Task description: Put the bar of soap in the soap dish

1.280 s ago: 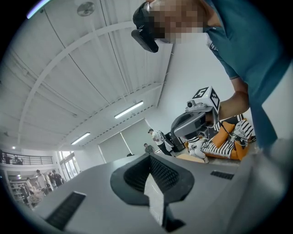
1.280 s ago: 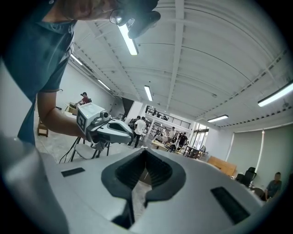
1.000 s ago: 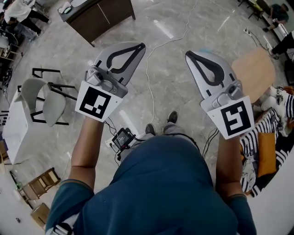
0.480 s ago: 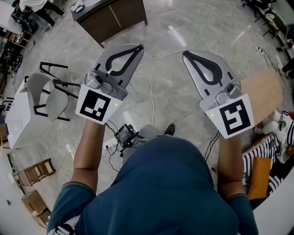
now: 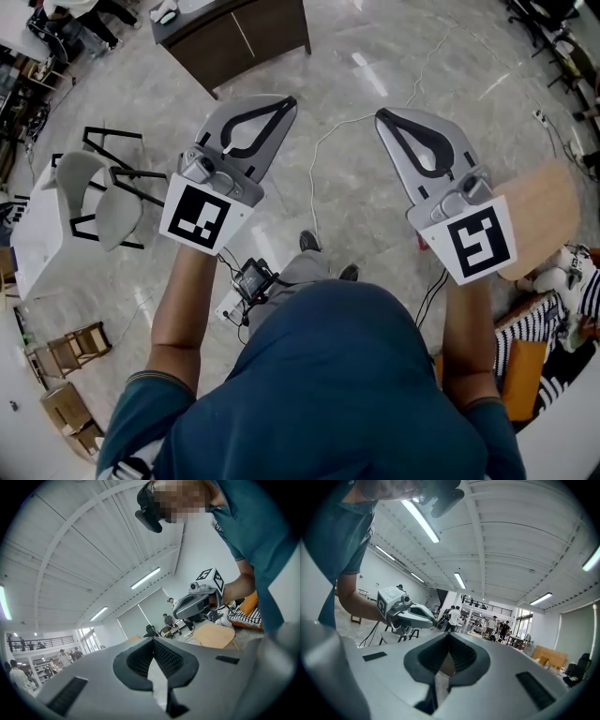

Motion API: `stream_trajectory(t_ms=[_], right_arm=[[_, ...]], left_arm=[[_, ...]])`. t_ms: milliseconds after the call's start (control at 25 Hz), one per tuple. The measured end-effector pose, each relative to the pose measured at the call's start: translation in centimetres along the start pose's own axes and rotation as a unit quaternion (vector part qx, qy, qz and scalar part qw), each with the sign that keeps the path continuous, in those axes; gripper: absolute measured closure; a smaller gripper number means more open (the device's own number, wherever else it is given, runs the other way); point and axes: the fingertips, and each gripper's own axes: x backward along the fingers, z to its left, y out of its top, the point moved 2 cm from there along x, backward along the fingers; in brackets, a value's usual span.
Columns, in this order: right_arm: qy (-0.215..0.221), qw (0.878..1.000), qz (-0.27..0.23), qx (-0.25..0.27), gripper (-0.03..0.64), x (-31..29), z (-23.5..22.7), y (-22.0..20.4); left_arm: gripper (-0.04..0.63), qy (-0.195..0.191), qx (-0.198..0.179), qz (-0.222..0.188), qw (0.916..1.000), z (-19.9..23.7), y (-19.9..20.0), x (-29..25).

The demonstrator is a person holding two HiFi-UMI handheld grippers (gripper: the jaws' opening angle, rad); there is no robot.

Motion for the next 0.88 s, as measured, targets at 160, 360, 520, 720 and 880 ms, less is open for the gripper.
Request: stream_trajectory(t_ms=[160, 360, 520, 720, 880], right_arm=[[0.002, 1.0, 0.008, 0.005, 0.601, -4.4, -1.7, -0.5], [0.005, 1.0, 0.01, 0.01, 0.602, -9.7, -2.9, -0.6], [0.007, 1.0, 0.015, 0.013, 0.602, -13.0, -3.5, -0.5], [0.019, 1.0, 0.017, 0.012, 0.601, -16.1, -4.4, -0.9], [0.03, 0.999, 0.016, 0.011, 0.601, -18.2, -6.1, -1.5]], left_arm=[[0.594, 0.006, 0.001, -0.005, 1.0, 4.1, -2.3, -0.8], [0.594, 0.014, 0.003, -0.008, 0.9999, 8.7, -5.1, -0.9], [0.594, 0.018, 0.007, -0.011, 0.9997, 11.6, -7.0, -0.9], [0.594, 0.023, 0.016, -0.008, 0.9996, 14.0, -8.7, -1.6], [0.594, 0.031, 0.019, 0.0, 0.9993, 15.5, -10.0, -2.7]])
